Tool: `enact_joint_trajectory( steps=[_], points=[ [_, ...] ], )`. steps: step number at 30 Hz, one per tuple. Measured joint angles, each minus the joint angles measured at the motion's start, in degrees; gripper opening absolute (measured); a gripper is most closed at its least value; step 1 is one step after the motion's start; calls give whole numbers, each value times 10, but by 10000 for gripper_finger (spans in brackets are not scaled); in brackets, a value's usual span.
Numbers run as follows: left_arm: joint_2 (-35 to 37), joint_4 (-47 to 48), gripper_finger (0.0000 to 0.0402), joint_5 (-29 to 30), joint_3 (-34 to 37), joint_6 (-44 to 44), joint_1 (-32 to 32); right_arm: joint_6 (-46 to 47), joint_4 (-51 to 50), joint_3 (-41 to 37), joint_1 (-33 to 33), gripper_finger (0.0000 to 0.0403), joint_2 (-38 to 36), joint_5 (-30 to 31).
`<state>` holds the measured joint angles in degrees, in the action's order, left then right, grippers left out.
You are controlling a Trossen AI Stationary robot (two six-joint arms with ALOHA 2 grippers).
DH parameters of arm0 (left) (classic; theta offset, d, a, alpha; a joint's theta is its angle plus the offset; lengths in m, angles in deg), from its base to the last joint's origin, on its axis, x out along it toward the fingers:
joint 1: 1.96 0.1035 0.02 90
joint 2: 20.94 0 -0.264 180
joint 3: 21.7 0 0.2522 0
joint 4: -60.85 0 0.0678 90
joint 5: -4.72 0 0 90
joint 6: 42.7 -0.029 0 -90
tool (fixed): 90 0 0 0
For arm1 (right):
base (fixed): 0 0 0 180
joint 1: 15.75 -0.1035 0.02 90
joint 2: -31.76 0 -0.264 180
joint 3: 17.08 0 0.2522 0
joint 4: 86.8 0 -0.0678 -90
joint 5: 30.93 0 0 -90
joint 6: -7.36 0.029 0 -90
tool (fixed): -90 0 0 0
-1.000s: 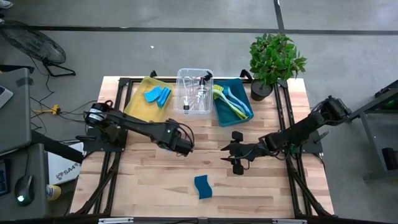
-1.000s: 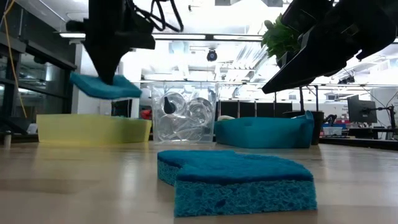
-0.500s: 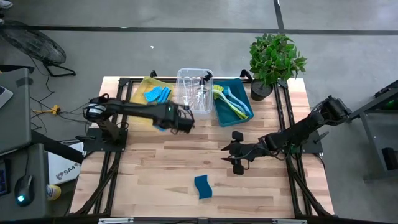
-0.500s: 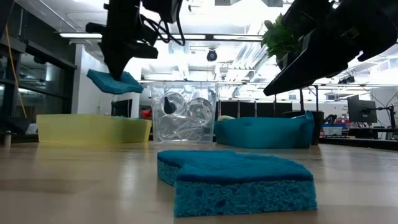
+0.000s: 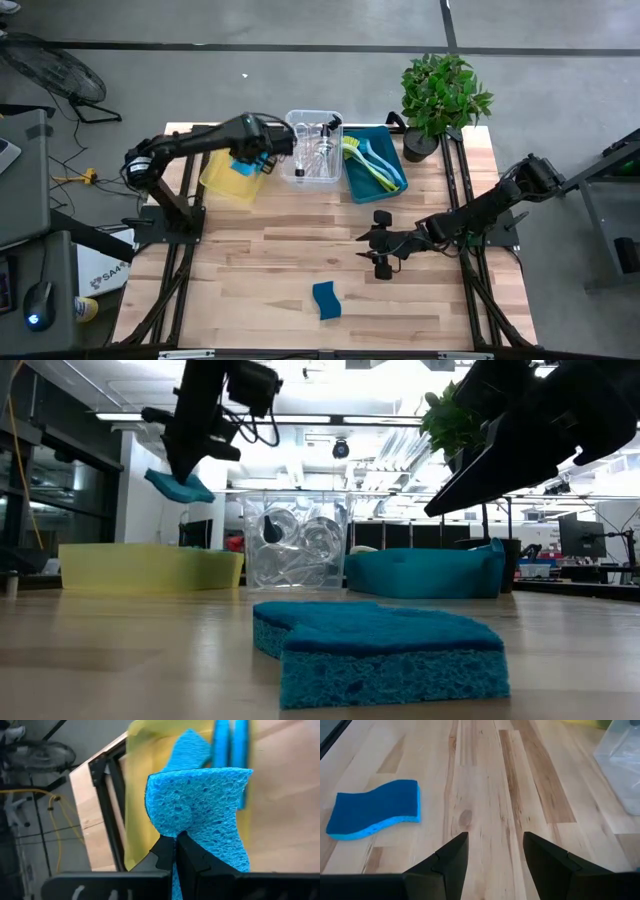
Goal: Pick & Place Kitchen Sink Supplies
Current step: Put the blue sponge into the yellow bin
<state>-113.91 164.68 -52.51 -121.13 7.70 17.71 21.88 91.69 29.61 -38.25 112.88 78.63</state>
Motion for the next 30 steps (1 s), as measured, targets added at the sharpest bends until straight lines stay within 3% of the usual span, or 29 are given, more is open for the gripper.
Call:
enact_joint_trajectory(
  steps=[21,30],
  points=[
    [-64,-36,0,51,1,-146,177,0,4,0,0,183,0,13],
    [-102,-77,0,48,0,-246,209,-5,4,0,0,183,0,13]
  ],
)
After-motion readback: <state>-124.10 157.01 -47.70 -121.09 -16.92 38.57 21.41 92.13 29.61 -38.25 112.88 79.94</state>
